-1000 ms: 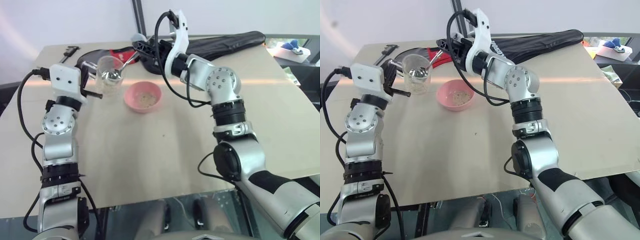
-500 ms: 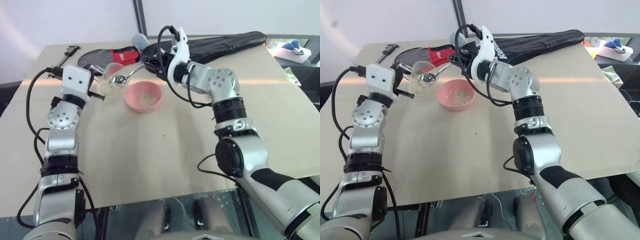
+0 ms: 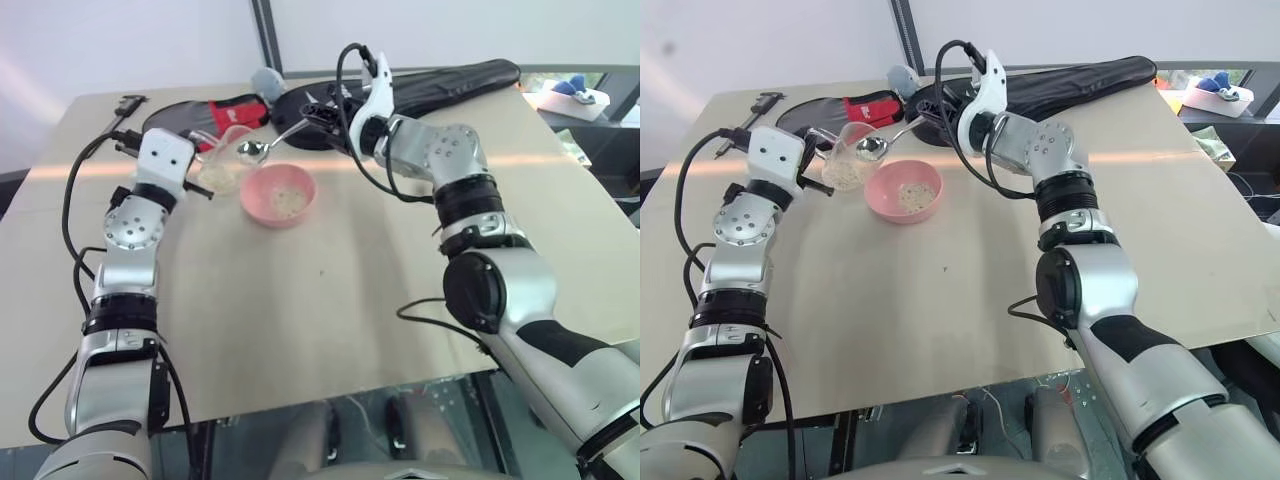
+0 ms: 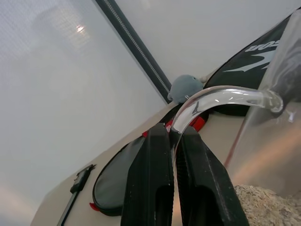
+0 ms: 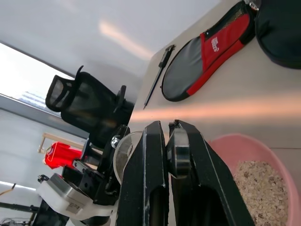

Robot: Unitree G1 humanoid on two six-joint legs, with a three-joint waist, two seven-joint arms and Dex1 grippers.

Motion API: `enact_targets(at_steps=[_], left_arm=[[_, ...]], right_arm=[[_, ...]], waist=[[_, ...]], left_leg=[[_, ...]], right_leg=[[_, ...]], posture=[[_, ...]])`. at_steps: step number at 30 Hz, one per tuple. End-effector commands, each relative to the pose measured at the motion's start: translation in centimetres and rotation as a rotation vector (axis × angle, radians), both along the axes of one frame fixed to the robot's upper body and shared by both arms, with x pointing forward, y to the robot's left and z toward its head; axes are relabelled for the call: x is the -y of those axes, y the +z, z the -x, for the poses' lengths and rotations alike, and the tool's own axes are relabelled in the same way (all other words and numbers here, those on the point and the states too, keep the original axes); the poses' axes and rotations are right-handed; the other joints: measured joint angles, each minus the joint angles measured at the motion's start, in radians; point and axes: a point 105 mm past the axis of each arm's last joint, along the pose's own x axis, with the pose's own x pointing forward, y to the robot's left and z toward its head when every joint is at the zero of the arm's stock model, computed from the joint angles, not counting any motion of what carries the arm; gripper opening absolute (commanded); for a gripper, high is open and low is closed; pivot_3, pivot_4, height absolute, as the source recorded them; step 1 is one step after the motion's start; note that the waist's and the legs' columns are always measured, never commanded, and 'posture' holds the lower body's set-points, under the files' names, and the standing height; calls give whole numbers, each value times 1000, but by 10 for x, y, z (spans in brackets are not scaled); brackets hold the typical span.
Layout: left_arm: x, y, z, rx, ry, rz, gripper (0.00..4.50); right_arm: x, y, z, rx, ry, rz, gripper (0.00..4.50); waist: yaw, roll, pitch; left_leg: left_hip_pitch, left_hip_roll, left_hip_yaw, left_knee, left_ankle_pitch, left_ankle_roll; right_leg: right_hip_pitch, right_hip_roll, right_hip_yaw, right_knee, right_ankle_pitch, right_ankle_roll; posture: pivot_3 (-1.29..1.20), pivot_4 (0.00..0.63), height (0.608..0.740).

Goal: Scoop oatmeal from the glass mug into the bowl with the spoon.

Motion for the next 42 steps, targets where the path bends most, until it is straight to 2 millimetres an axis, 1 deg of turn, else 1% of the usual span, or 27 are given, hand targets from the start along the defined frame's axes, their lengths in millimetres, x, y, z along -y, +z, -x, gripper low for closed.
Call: enact_targets(at_steps=[1,10,18,22,26,28,30,34,37,39,42], left_arm=[[-7,29,6,103,23,-12,49],[-10,22,7,80,38,-24,49],[-17,14,10,59,61,-20,49],[-24,13,14,60,86,-27,49],[-36,16,22,71,118,-31,49],[-40,19,25,79,130,-32,49],[-45,21,30,88,143,-33,49],[-56,20,37,95,174,-10,49],[-58,20,42,103,177,14,49],[-57,19,43,108,178,32,49],[-56,18,43,114,179,51,49]], right_arm=[[6,21,-2,53,-25,-18,0],[14,22,-5,41,-36,-19,0],[18,25,-6,38,-35,-33,0],[18,20,-6,76,-43,-5,0],[17,19,-9,221,-103,61,0],[14,18,-8,288,-120,94,0],[6,16,-3,385,-113,154,0],[-11,18,15,641,-71,267,0],[-25,14,37,947,-22,430,0],[-31,10,48,1103,3,504,0],[-32,8,55,1224,8,533,0]], waist=[[1,0,0],[1,0,0],[1,0,0],[1,0,0],[-1,0,0],[-1,0,0],[-2,0,0],[-5,0,0],[-11,0,0],[-11,0,0],[-12,0,0]], left_leg=[[0,0,0,0,0,0],[0,0,0,0,0,0],[0,0,0,0,0,0],[0,0,0,0,0,0],[0,0,0,0,0,0],[0,0,0,0,0,0],[0,0,0,0,0,0],[0,0,0,0,0,0],[0,0,0,0,0,0],[0,-1,0,1,0,0],[0,-1,0,2,0,0]], right_leg=[[0,0,0,0,0,0],[0,0,0,0,0,0],[0,0,1,0,0,0],[0,0,1,0,0,0],[-1,0,1,0,0,0],[-1,0,1,1,0,0],[-1,0,1,1,0,0],[-2,0,1,1,0,0],[-3,0,1,1,0,0],[-2,0,1,1,0,0],[-2,0,0,1,0,0]], posture=[[0,150,740],[0,150,740],[0,150,740],[0,150,740],[0,150,740],[0,150,740],[0,150,740],[0,150,740],[0,150,740],[0,150,740],[0,150,740]])
